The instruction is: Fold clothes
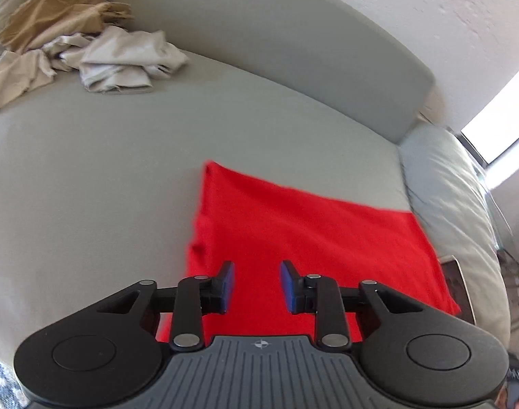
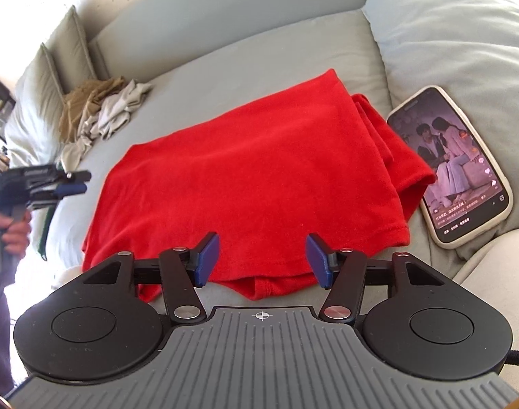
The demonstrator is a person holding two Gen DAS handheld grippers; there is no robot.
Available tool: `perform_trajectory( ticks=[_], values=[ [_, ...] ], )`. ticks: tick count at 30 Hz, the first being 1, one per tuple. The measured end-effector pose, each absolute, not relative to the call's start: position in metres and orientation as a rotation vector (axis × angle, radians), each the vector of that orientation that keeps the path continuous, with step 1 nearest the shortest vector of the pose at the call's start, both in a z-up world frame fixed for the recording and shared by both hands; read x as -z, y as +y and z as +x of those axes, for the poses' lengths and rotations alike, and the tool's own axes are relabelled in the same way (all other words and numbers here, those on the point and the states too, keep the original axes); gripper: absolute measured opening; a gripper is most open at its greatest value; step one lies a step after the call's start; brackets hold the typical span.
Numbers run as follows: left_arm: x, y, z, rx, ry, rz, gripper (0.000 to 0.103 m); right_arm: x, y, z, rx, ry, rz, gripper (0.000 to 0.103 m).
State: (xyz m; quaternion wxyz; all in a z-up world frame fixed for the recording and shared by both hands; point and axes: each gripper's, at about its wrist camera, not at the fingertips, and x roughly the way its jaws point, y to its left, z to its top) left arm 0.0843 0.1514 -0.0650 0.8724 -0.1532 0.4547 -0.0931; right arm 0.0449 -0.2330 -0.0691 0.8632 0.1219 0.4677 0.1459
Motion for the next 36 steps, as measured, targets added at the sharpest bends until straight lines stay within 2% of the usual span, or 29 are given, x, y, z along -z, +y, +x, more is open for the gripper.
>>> perform_trajectory(
  ticks=[2, 3, 5, 9, 13, 17, 22, 24, 26, 29, 31, 33, 36],
  values=[
    [0.074, 0.123, 0.071, 0.224, 0.956, -0.266, 0.012, 0.071, -0.226, 0.047, -0.302, 0.942, 0.177, 0.037],
    [0.082, 0.11, 0.069, 0.223, 0.967, -0.232, 0.005, 0.074, -0.221, 0.052, -0.3, 0.93, 0.126, 0.035],
    [0.092, 0.089, 0.062, 0.241, 0.987, -0.157, 0.005, 0.083, -0.213, 0.062, -0.296, 0.922, 0.039, 0.035],
    [0.097, 0.08, 0.046, 0.193, 1.054, -0.056, 0.006, 0.104, -0.218, 0.066, -0.265, 1.027, 0.012, 0.033],
    [0.091, 0.089, 0.026, 0.12, 1.149, -0.032, 0.007, 0.093, -0.239, 0.04, -0.279, 1.091, 0.015, 0.035],
    [0.081, 0.09, 0.002, 0.125, 1.108, -0.08, 0.009, 0.085, -0.261, 0.016, -0.282, 1.081, 0.104, 0.038],
    [0.068, 0.071, 0.01, 0.109, 0.918, -0.128, 0.015, 0.076, -0.262, 0.015, -0.288, 0.961, 0.138, 0.038],
    [0.067, 0.063, 0.017, 0.108, 0.846, -0.138, 0.015, 0.078, -0.254, 0.025, -0.29, 0.942, 0.133, 0.034],
    [0.076, 0.054, 0.031, 0.085, 0.82, -0.105, 0.016, 0.084, -0.247, 0.036, -0.287, 0.94, 0.121, 0.033],
    [0.099, 0.047, 0.048, 0.007, 0.912, 0.011, 0.016, 0.092, -0.238, 0.041, -0.281, 0.947, 0.075, 0.034],
    [0.099, 0.051, 0.046, -0.028, 0.912, 0.047, 0.019, 0.097, -0.234, 0.039, -0.276, 0.955, 0.032, 0.034],
    [0.096, 0.057, 0.043, -0.059, 0.922, 0.06, 0.014, 0.101, -0.23, 0.037, -0.271, 0.963, -0.01, 0.034],
    [0.086, 0.072, 0.038, -0.136, 0.965, 0.044, 0.013, 0.101, -0.231, 0.03, -0.259, 0.986, -0.05, 0.034]
  ],
)
